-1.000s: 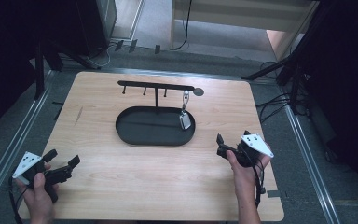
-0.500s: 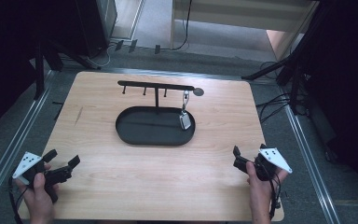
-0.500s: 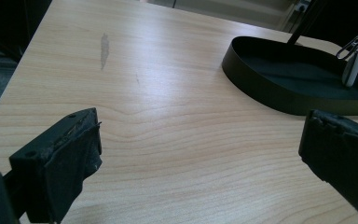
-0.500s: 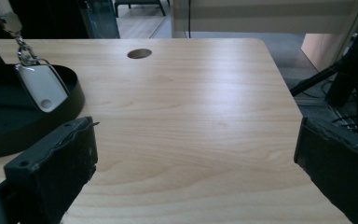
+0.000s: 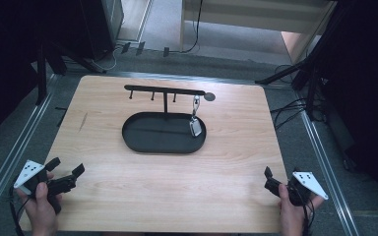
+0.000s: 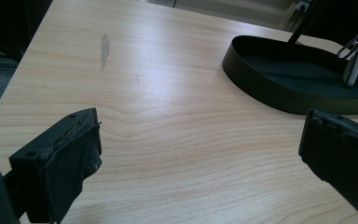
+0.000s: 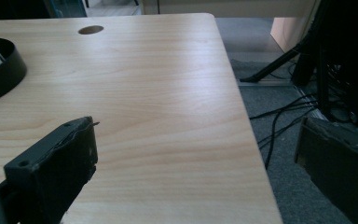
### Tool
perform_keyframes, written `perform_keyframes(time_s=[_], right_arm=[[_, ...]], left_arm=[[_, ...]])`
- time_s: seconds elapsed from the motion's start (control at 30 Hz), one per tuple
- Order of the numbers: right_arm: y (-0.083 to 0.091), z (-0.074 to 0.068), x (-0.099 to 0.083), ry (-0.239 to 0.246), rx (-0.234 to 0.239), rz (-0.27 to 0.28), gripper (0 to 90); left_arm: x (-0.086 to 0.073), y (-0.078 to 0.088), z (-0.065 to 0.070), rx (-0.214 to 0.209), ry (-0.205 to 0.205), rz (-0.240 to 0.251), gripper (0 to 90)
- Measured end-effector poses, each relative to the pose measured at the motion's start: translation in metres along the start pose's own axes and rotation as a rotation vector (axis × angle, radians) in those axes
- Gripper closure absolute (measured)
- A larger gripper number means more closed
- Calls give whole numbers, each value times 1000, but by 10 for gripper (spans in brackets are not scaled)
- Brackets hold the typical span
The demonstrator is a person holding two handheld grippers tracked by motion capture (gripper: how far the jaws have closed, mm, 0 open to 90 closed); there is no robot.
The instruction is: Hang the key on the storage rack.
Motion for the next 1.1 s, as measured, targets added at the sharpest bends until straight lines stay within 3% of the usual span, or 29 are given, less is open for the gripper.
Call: perform_keyframes(time_s=[0.6, 0.77, 0.9, 1.0, 1.03, 1.07, 1.1], right_arm=[[30, 41, -15, -75, -72, 27, 0], [33, 44, -15, -77, -71, 34, 0], [32, 40, -16, -35, -56, 31, 0], [32, 40, -17, -50, -93, 15, 87], [32, 42, -17, -62, -135, 10, 147], [33, 43, -17, -72, -149, 14, 137], [34, 44, -16, -87, -126, 29, 126]], left_arm=[[0, 0, 1, -1, -2, -1, 0], [0, 0, 1, 2, -6, -3, 0], [-1, 0, 1, 4, -9, -3, 0], [-1, 0, 1, 5, -11, -6, 0], [-1, -1, 1, 6, -9, -7, 0], [-1, -1, 1, 7, -10, -8, 0], [-1, -1, 1, 7, -11, -7, 0]])
Point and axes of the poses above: each handheld gripper's, and its own axes: y roughly backward along the jaws, x roughly out of its top, z roughly to its right, the point moved 5 cm from there along -y, roughly forward along the jaws, and after that the axes turned 12 degrees about z, right-handed, at the moved point
